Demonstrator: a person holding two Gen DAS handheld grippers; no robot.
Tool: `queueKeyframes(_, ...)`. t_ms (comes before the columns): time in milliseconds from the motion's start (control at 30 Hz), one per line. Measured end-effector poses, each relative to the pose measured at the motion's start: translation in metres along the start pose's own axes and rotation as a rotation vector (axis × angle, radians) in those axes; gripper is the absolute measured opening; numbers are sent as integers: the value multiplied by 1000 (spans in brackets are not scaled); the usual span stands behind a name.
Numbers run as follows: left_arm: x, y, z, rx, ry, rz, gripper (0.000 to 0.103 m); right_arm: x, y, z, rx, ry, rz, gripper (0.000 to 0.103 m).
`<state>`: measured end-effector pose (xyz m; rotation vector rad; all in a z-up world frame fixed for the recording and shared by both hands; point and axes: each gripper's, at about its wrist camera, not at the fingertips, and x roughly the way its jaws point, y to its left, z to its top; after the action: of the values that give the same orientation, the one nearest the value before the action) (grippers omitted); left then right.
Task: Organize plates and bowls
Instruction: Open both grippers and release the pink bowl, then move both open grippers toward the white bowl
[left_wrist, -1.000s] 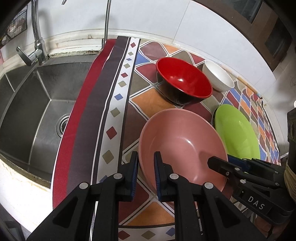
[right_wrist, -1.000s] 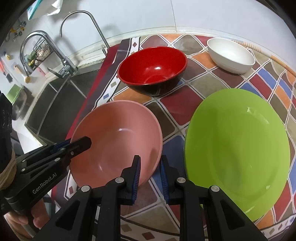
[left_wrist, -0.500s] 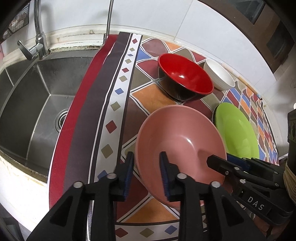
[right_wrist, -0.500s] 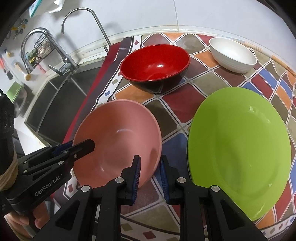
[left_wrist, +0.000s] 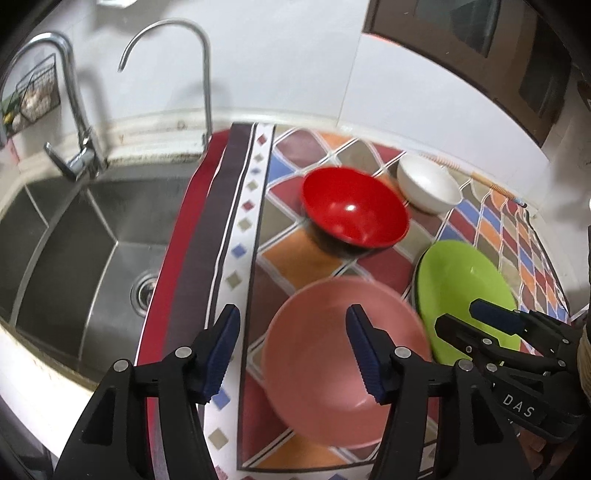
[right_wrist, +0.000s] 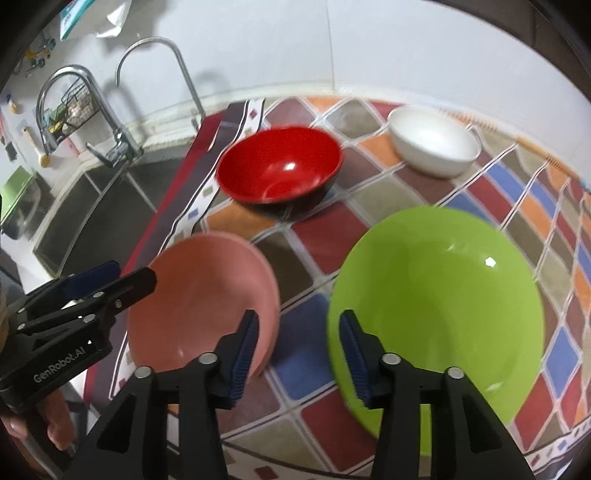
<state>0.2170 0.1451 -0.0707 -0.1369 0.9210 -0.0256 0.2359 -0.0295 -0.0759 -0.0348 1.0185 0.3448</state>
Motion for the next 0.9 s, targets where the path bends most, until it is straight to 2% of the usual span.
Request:
queueKeyframes(300,-2,-33,39,88,-64,-15,65,-17,-32,25,47,-87,-44,63)
queueKeyframes(633,20,-81,83,172,-73,-68,65,-31,-82,55,107,-166,-99,64)
queueKeyframes(900,43,-110,116,231,-74,-81,65,-27,-119,74,164,-199,-139,64)
